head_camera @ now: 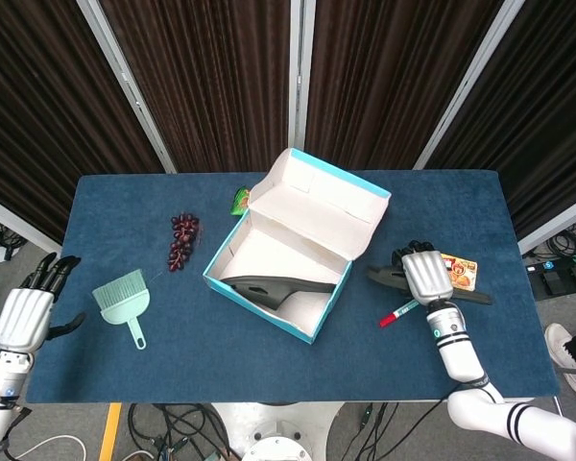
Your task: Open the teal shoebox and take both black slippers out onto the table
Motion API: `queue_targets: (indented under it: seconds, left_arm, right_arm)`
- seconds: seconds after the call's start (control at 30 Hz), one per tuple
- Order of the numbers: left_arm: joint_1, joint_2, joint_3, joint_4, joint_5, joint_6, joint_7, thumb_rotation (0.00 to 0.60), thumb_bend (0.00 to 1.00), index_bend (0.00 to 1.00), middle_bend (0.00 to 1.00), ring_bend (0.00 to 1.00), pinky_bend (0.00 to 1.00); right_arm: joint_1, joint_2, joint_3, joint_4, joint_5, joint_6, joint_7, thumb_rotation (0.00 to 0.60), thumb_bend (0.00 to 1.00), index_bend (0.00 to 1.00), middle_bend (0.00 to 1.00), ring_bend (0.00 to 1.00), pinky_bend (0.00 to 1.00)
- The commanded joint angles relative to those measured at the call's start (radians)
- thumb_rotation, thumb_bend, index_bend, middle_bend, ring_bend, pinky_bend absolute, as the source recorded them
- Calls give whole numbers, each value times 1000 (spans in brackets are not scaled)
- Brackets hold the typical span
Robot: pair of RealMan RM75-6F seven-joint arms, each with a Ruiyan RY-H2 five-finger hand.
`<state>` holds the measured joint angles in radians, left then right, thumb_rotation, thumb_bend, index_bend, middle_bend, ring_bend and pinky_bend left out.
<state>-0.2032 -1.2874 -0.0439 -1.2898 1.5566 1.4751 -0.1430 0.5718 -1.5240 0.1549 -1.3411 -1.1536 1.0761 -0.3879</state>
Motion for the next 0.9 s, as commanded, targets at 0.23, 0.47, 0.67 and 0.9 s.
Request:
queue_targets:
  seconds: [0.23, 0.47, 0.67, 0.9]
  left_arm:
    - [-1, 5, -1, -7, 5, 6, 0, 600, 188, 92, 120, 31, 283]
    - [-1, 7, 0, -18, 7, 8, 10, 600, 188, 93, 120, 31, 283]
    - [-2, 11, -2, -25, 8, 9, 16, 600, 188, 93, 120, 31, 283]
    - [-2, 16, -2, -27, 5, 8, 13, 600, 188, 93, 120, 32, 283]
  right_arm:
    - [10, 120, -5, -169, 32, -105, 61, 600, 0, 19, 115, 0, 0]
    - [10, 186, -6, -281, 21, -139, 130, 600, 0, 0, 104, 0, 0]
    - [26, 213, 7, -346, 12, -174, 199, 600, 0, 0, 110, 0, 0]
    - [95, 186, 68, -367, 24, -196, 209, 600, 0, 0, 135, 0, 3]
